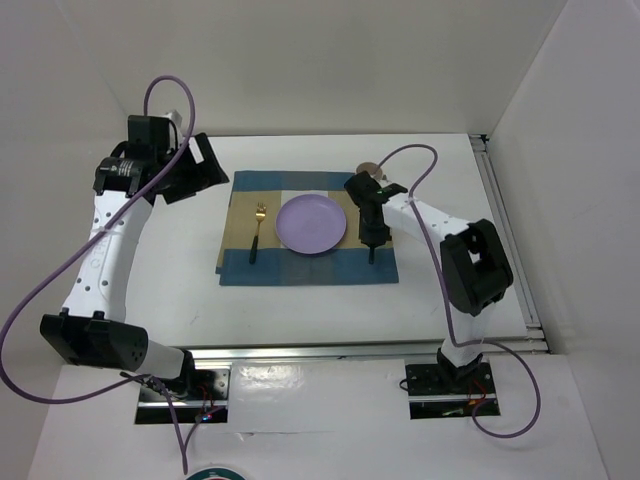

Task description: Set the dinner table for one person

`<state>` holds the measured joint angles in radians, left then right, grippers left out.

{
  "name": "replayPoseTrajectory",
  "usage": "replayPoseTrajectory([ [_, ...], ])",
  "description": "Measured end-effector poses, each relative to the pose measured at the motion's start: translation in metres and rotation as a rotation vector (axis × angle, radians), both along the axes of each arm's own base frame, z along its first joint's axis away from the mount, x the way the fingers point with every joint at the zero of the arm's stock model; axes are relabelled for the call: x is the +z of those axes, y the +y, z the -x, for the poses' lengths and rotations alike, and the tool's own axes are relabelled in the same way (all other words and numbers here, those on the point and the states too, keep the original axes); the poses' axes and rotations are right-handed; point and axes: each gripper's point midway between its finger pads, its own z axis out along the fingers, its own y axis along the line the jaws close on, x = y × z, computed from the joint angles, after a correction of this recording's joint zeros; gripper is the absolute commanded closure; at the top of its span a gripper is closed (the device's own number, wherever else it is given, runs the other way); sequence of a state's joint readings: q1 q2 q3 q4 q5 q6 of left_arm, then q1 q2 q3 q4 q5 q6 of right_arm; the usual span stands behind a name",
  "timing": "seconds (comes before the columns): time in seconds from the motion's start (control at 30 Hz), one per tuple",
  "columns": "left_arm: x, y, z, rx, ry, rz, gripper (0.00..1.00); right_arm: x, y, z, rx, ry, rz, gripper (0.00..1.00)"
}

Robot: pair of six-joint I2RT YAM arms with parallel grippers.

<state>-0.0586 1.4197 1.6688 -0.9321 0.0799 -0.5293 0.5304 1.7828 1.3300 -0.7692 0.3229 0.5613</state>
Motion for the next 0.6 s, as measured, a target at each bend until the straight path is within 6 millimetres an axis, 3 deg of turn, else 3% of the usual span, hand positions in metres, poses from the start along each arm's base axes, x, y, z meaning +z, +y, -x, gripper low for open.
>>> replayPoseTrajectory([
  [0.23,-0.003,0.002,-0.002,0.005,0.000,0.000,0.00,-0.028,-0.016,-0.024,-0.007,0.037,0.005,1.00],
  [0.53,-0.014,0.002,-0.002,0.005,0.025,-0.001,0.00,-0.031,0.000,-0.038,0.058,0.012,-0.059,1.00],
  [0.6,-0.017,0.002,-0.003,0.005,0.034,-0.002,0.00,-0.031,0.002,-0.040,0.062,0.008,-0.069,0.96],
])
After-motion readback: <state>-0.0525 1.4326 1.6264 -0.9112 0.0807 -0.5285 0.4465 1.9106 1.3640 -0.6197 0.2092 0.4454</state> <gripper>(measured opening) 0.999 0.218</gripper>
